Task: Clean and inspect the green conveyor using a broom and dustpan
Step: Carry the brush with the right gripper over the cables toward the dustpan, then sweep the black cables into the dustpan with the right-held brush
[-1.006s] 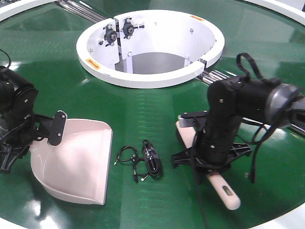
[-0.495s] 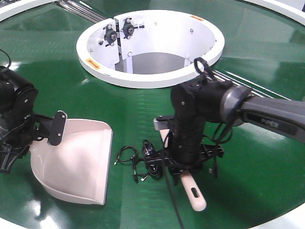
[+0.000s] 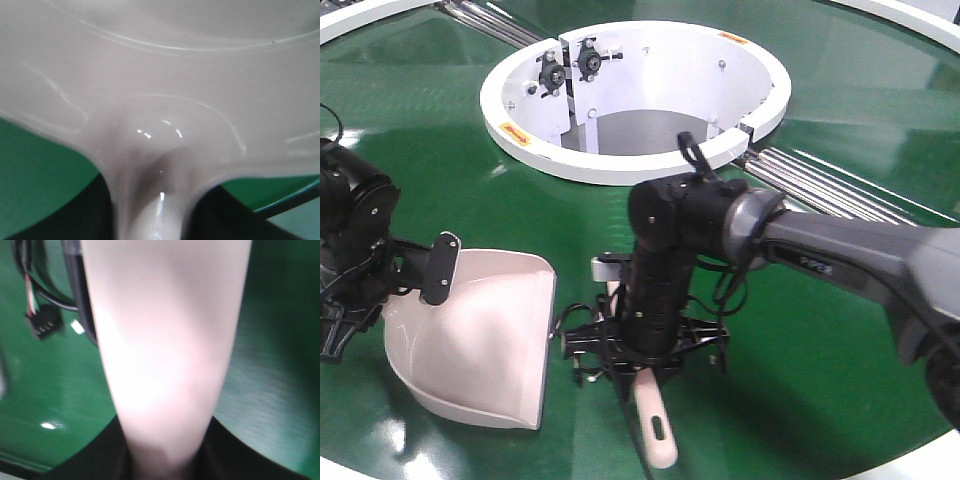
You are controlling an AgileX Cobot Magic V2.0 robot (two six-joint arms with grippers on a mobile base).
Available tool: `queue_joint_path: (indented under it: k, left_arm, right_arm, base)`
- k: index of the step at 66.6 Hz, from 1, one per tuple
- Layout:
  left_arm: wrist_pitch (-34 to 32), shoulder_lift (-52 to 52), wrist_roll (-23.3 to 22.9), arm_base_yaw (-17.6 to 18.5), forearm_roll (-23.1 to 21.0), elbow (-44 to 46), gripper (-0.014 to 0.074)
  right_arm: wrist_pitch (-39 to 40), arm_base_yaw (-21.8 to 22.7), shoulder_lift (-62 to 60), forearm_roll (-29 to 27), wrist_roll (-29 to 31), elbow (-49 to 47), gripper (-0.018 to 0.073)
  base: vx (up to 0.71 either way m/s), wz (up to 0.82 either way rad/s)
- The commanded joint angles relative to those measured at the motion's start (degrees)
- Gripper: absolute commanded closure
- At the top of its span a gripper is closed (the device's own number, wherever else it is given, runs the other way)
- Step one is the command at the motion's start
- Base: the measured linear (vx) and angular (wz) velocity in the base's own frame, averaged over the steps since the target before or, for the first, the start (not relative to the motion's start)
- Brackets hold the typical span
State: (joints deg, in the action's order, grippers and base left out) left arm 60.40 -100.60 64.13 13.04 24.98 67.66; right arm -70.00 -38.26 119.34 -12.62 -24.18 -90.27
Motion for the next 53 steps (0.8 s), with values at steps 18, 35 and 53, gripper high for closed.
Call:
queue_joint_path:
  k: [18, 35, 53]
  left_arm:
    - [0.1, 2.4, 0.0, 0.3, 0.7, 1.5, 0.0602]
    - [0.1, 2.4, 0.0, 0.3, 0.7, 1.5, 0.0602]
    - [0.1, 2.4, 0.0, 0.3, 0.7, 1.5, 0.0602]
  right_arm:
    - [-4.0, -6.5, 7.8, -7.5, 2.2, -19.2, 0.0562]
    - [-4.0, -8.8, 10.5, -10.2, 4.7, -30.8, 0.0562]
    - [-4.0, -7.0, 6.6, -9.5, 5.8, -30.7, 0.0562]
  base:
    - [0.0, 0.0]
    - [0.0, 0.0]
    - [0.0, 0.0]
